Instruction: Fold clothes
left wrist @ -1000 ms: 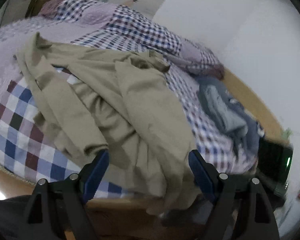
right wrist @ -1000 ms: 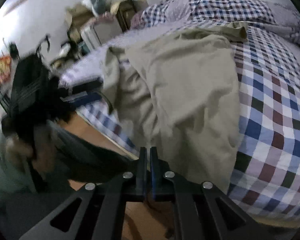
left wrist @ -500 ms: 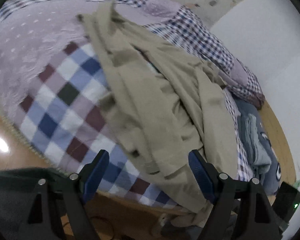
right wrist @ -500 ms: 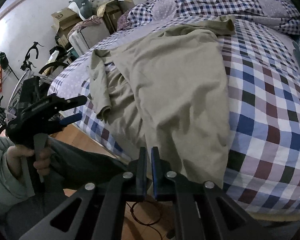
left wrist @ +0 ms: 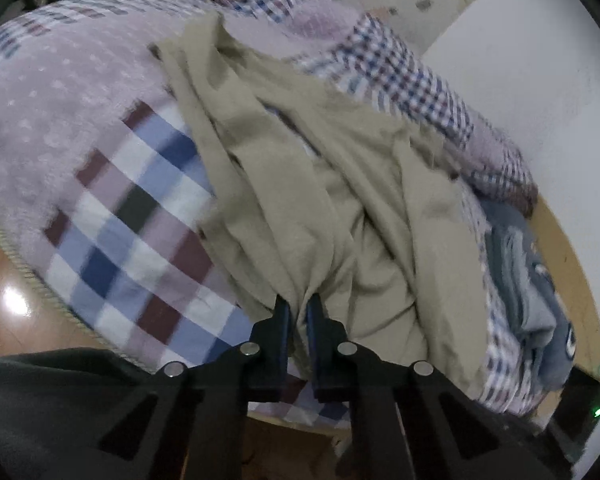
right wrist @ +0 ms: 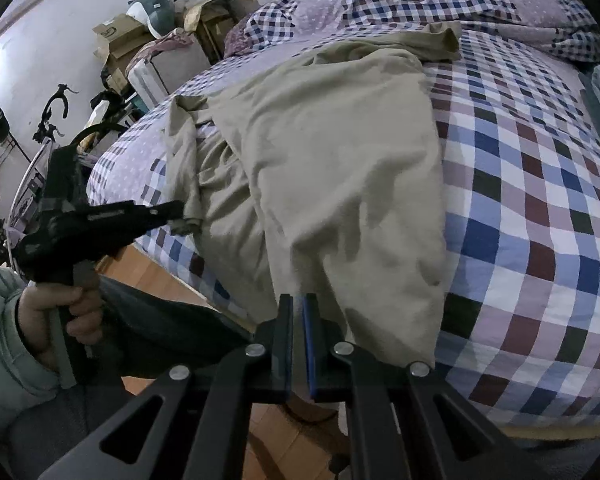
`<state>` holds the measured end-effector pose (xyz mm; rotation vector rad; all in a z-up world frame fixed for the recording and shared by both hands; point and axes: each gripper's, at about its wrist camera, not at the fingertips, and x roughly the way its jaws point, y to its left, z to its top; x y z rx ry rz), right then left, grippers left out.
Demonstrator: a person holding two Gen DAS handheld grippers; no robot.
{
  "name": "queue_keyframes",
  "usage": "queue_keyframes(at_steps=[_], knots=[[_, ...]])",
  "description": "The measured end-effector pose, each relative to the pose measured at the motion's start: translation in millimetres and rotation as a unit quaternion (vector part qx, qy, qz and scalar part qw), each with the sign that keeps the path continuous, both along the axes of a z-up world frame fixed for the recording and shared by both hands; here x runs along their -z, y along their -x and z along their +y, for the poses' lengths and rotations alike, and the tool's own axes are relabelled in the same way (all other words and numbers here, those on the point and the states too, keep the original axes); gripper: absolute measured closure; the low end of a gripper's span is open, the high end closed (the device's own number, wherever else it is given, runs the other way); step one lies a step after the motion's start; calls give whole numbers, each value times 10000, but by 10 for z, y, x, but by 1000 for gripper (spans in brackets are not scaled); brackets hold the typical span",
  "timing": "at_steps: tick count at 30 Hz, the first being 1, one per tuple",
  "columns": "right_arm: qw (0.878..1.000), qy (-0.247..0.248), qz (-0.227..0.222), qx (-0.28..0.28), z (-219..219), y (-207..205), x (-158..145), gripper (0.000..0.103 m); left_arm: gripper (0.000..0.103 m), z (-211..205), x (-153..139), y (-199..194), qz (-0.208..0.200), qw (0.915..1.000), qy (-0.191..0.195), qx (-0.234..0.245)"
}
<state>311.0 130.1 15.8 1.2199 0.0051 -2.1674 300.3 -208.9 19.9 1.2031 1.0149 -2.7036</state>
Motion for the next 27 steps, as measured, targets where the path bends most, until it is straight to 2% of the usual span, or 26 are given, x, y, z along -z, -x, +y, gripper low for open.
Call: queue_keyframes(at_steps=[6,11,15,19,21,24,27], knots=[[10000,46,-7,-16,-21,-7,-4,98,98,-665,-496,-172,704,9945,-233,-741],[9999,20,6,-104,-57,-11,3,98,98,-1565,-992,-195,1173,9822,-69,-1464],[9999,52,55,-127,-65,-22,-19,98,98,-2167,-1356,-178,1442,9667,360,-2084],[9998,68,92,-133,-69,-29,-33,97,98,-2860,-1534,-171,1463,9487,660,-2723],[9999,48,100,-127,-67,-28,-31,97,98,-3087,-1563,-108,1373,9427,804,-2934],[9999,6,117,-118,-57,-23,-27,97,98,-3468,-1449,-56,973,9419,825,-3108],[9997,-134,171,-111,-84,-36,-20,92,97,-3489,-1258,167,694,9447,776,-3109]])
